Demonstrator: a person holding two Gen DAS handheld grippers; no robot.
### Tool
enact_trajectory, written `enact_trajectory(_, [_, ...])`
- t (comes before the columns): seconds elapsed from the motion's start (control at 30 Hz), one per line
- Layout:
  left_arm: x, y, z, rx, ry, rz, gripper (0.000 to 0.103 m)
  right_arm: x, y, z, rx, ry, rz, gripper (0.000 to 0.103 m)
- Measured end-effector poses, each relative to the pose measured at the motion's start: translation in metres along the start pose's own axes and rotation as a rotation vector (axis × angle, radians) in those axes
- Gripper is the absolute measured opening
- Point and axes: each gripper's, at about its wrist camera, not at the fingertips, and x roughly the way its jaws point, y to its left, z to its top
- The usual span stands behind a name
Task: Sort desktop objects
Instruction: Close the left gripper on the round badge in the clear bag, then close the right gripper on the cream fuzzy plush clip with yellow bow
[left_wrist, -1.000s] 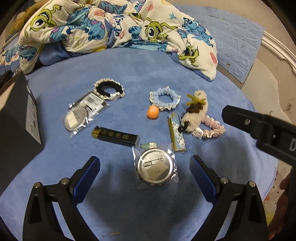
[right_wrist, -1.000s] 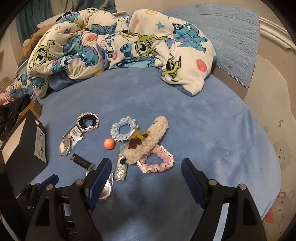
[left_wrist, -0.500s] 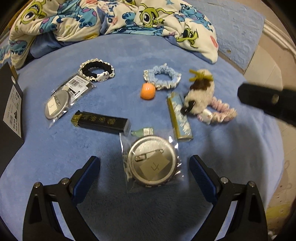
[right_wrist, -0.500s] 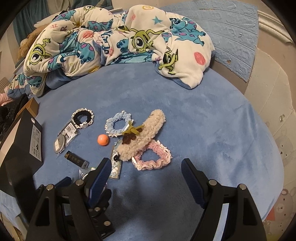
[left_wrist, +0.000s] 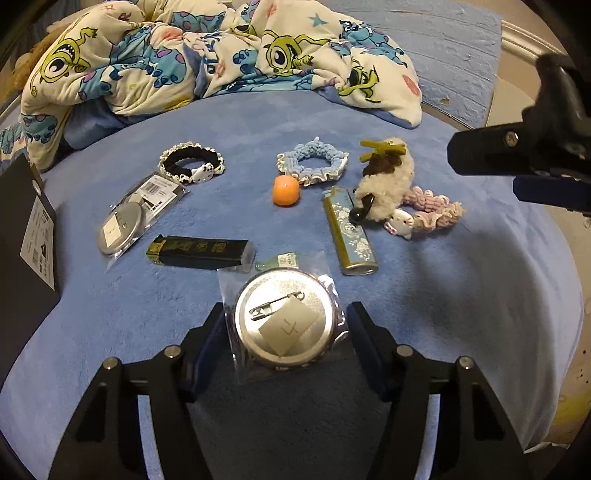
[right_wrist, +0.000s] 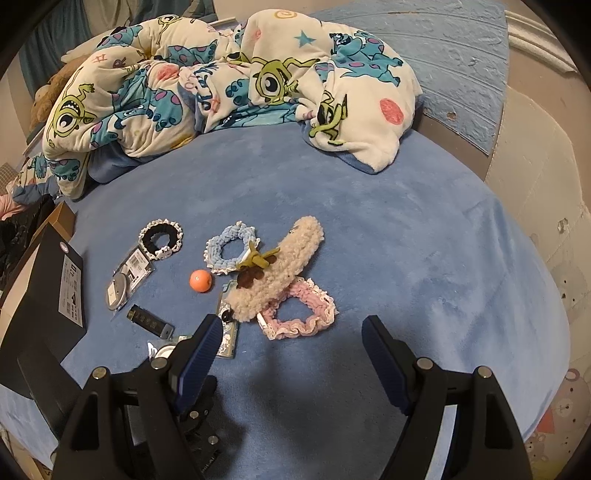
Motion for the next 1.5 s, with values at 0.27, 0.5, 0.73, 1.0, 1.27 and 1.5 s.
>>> enact_trajectory(0.27, [-0.007,0.003,0.001,-0.021,0.006,-0.01,0.064,0.006,0.0,0.005,0.001,0.008,0.007,0.08])
enact_trajectory(0.5, [-0.022,0.004,0.01,-0.03,-0.034,-0.023,0.064,0.013,0.005,0.012,-0.002,0.011,0.014,0.08])
enact_trajectory(0.73, [-0.035,0.01,0.018,-0.023,-0.048,-0.019,0.064,0.04,0.015,0.031,0.005,0.025,0.022,0.08])
enact_trajectory(1.0, [-0.035,0.035,0.015,-0.09,-0.05,-0.031,0.064,0.072,0.03,0.034,-0.027,0.061,-0.027,0.08])
enact_trajectory(1.27, [-0.035,0.042,0.009,-0.11,-0.052,-0.043,0.064,0.094,0.026,0.025,-0.036,0.089,-0.089,0.08])
enact_trajectory(1.5, [-0.037,0.044,0.009,-0.122,-0.053,-0.047,0.064,0.095,0.034,0.021,-0.078,0.06,-0.096,0.049])
